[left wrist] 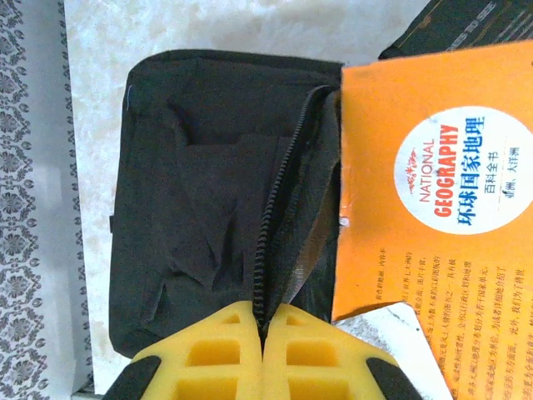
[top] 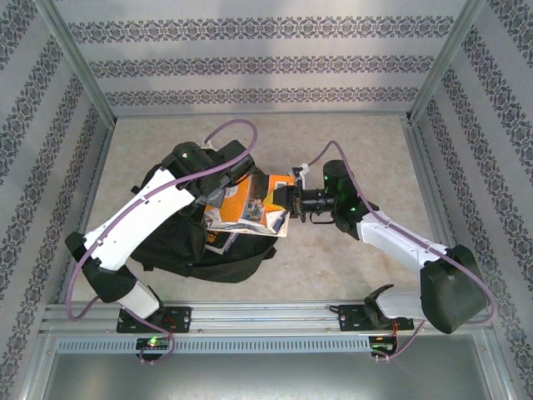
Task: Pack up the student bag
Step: Open the student bag at the middle-left of the table.
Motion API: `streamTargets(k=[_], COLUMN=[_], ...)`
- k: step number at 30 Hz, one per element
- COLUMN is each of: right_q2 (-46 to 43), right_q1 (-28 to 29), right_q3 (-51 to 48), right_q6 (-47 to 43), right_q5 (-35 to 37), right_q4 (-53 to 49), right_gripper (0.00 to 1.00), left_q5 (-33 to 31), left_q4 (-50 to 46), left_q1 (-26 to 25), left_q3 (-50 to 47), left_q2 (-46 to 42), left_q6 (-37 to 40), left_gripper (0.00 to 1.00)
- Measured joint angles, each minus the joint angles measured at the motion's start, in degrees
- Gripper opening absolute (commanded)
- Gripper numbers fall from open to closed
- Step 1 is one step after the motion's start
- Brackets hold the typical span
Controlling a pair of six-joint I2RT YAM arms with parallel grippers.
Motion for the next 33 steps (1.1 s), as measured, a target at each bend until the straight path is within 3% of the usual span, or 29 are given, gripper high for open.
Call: streamTargets(k=[5,6,7,8,10,17,20,22,25,26,33], right_q2=[-2.1,-2.1,-2.1,-2.1,-2.1,-2.1,-2.1,-2.1,-2.1,-2.1,-2.5], right_q1=[-1.9,-1.9,-1.9,-1.9,-1.6,-1.0,-1.0,-1.0,-1.0,-1.0,-1.1], right_q3=[-3.0,-3.3,-3.5,-3.7,-3.7,-3.7,-3.6,-3.6,-3.6,-3.6,-3.9], right_q6=[-1.2,-1.5,-1.6,-1.7,-1.8,-1.8,-1.8,-1.8,-1.8,-1.9,-4.6], right_q5=[0.0,0.0,0.0,0.0,0.0,0.0,0.0,0.0,0.0,0.0,0.1], right_q4=[-1.5,-1.8,-2.0,-2.2,-2.4,-2.4,-2.4,-2.4,-2.4,-2.4,-5.6], right_gripper=[0.0,0.0,0.0,0.0,0.0,0.0,0.0,0.0,0.0,0.0,0.0], left_q5=[2.5,3.6,5.0,6.0,7.4,7.8,7.8,7.6,7.6,7.6,7.0], left_q4=[0.0,0.0,-0.1,-0.1,0.0,0.0,0.0,0.0,0.0,0.0,-0.4], left_q1=[0.0,0.0,0.0,0.0,0.0,0.0,0.0,0.0,0.0,0.0,0.4], left_q3=[4.2,4.4,4.3,4.2,3.2,-1.6,-1.9,-2.6,-3.1,-3.1,2.3], left_q2=[-0.1,-0.3,-0.4,-0.5,-0.7,-0.7,-0.7,-0.7,-0.4,-0.3,-0.1], left_q6=[0.0,0.0,0.0,0.0,-0.3,-0.9,-0.9,-0.8,-0.9,-0.7,-1.3], left_gripper=[0.02,0.11,0.29,0.42,0.55,0.69,0.62,0.44,0.06,0.0,0.0])
